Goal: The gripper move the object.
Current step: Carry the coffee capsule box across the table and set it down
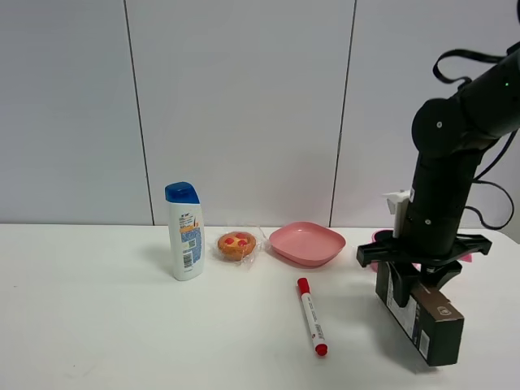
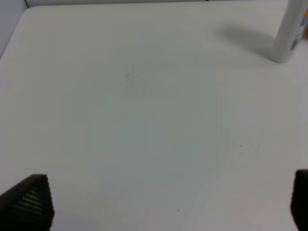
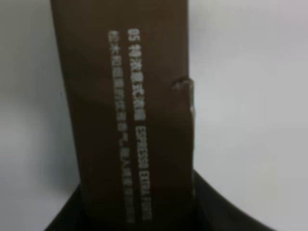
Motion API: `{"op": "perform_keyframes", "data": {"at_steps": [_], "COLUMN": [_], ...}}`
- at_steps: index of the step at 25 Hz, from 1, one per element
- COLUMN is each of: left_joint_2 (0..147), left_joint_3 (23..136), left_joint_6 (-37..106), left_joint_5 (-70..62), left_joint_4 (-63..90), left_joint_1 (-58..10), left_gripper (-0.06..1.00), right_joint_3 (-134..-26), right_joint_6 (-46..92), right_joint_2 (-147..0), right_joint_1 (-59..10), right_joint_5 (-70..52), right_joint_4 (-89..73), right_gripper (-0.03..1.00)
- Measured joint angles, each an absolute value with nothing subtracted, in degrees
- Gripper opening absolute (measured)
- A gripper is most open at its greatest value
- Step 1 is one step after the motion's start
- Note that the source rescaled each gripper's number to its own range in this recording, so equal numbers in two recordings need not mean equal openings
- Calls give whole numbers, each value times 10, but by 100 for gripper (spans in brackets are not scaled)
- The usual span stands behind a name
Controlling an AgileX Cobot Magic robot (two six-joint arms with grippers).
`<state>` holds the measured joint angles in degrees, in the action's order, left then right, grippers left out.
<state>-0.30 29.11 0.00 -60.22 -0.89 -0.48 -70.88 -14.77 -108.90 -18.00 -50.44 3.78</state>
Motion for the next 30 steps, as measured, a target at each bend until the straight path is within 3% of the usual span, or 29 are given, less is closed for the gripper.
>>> {"op": "perform_keyframes", "data": {"at_steps": [7,16,30], "left_joint_2": [-3,-3,-3], "left_joint_3": [291,291,291], "left_joint_6": [0,0,0], "left_joint_5": [-602,-602,-602], "left_joint_4": [-9,-9,-9], "left_joint_1": [-5,-5,-5], "left_gripper": [100,100,100], "right_joint_3": [-871,-1060,-1098], "right_joint_6": [-147,-146,-219], "right_joint_2": [-1008,-1125,-1304], "right_joint_1": [-246,-332,-402], "right_joint_5": [-628,-690,-655], "right_joint_4": [7,-5,-15], "right_gripper": [2,2,2]}}
